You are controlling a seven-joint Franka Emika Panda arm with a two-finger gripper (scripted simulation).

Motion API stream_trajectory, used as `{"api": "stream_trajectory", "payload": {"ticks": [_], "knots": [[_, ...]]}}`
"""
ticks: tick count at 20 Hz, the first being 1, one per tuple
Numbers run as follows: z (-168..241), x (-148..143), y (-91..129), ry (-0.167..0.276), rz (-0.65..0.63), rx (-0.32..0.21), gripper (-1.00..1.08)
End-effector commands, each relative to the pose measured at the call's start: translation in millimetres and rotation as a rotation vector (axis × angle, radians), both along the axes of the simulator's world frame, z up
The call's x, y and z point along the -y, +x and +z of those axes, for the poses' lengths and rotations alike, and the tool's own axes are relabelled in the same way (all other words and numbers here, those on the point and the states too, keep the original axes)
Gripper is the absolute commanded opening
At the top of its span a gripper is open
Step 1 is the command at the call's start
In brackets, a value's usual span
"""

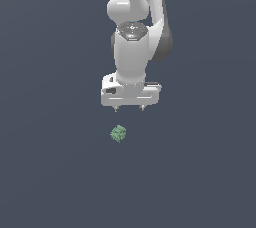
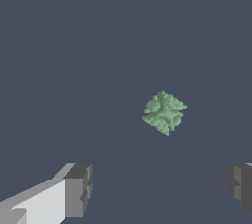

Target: Pick up the object and move it to a goal position.

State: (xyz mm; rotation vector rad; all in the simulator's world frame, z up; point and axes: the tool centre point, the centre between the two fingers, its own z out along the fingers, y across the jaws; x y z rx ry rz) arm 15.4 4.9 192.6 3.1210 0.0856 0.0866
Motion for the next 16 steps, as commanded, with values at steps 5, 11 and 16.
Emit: {"api": "stream_trajectory", "payload": {"ticks": [5, 11, 16], "knots": [[8, 1, 5, 0.000, -0.003, 0.018, 1.00], [24, 3, 15, -0.001, 0.000, 0.055, 1.00], [19, 4, 15, 0.001, -0.020, 0.049, 1.00]]}}
